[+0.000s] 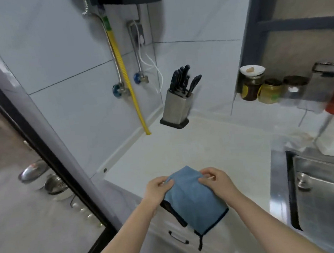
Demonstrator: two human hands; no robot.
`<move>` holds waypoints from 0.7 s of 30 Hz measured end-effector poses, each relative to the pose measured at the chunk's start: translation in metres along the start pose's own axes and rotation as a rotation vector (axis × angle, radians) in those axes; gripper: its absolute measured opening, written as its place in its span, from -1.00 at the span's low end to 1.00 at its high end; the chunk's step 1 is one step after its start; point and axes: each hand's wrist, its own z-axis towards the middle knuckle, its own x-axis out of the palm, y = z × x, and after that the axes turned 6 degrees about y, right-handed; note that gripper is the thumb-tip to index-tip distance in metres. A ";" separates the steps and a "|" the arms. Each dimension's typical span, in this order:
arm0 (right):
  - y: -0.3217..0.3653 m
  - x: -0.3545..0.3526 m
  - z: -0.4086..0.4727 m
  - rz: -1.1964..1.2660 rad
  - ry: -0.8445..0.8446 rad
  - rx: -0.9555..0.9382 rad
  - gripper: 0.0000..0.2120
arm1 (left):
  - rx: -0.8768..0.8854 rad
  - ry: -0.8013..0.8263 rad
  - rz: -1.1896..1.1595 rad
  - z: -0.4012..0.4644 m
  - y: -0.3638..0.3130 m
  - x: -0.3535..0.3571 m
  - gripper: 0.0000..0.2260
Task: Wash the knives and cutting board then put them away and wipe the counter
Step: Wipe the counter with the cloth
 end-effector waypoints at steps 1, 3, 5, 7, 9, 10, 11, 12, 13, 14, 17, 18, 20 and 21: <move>0.000 0.005 0.015 -0.014 0.005 -0.007 -0.88 | -0.031 -0.038 -0.002 0.008 0.005 -0.005 -0.90; -0.002 0.013 0.045 -0.034 0.031 -0.018 -0.88 | -0.098 -0.084 -0.020 0.024 0.013 -0.012 -0.90; -0.008 0.021 0.073 -0.068 0.073 -0.015 -0.88 | -0.171 -0.108 -0.016 0.041 0.022 -0.017 -0.90; -0.014 0.029 0.099 -0.104 0.095 -0.021 -0.83 | -0.204 -0.127 -0.036 0.057 0.030 -0.023 -0.95; -0.021 0.038 0.125 -0.106 0.099 -0.017 -0.78 | -0.203 -0.187 -0.008 0.079 0.038 -0.029 -0.92; -0.026 0.043 0.135 -0.116 0.097 -0.007 -0.74 | -0.200 -0.237 0.095 0.087 0.042 -0.032 -0.86; -0.034 0.048 0.142 -0.167 0.096 -0.011 -0.71 | -0.190 -0.292 0.260 0.093 0.046 -0.035 -0.77; -0.043 0.054 0.145 -0.259 0.102 -0.033 -0.69 | -0.156 -0.332 0.464 0.099 0.051 -0.038 -0.69; -0.053 0.061 0.144 -0.357 0.110 -0.078 -0.68 | -0.091 -0.330 0.666 0.102 0.058 -0.039 -0.64; -0.063 0.069 0.140 -0.456 0.124 -0.135 -0.67 | -0.003 -0.289 0.848 0.105 0.064 -0.038 -0.62; -0.094 0.092 0.123 -0.853 0.179 -0.304 -0.58 | 0.145 -0.018 1.248 0.116 0.092 -0.027 -0.58; -0.099 0.097 0.120 -0.927 0.198 -0.320 -0.56 | 0.139 0.045 1.291 0.119 0.102 -0.021 -0.54; -0.104 0.101 0.123 -0.964 0.197 -0.333 -0.50 | 0.106 0.101 1.302 0.127 0.111 -0.016 -0.53; -0.105 0.100 0.129 -0.990 0.179 -0.341 -0.48 | 0.103 0.092 1.318 0.132 0.111 -0.017 -0.55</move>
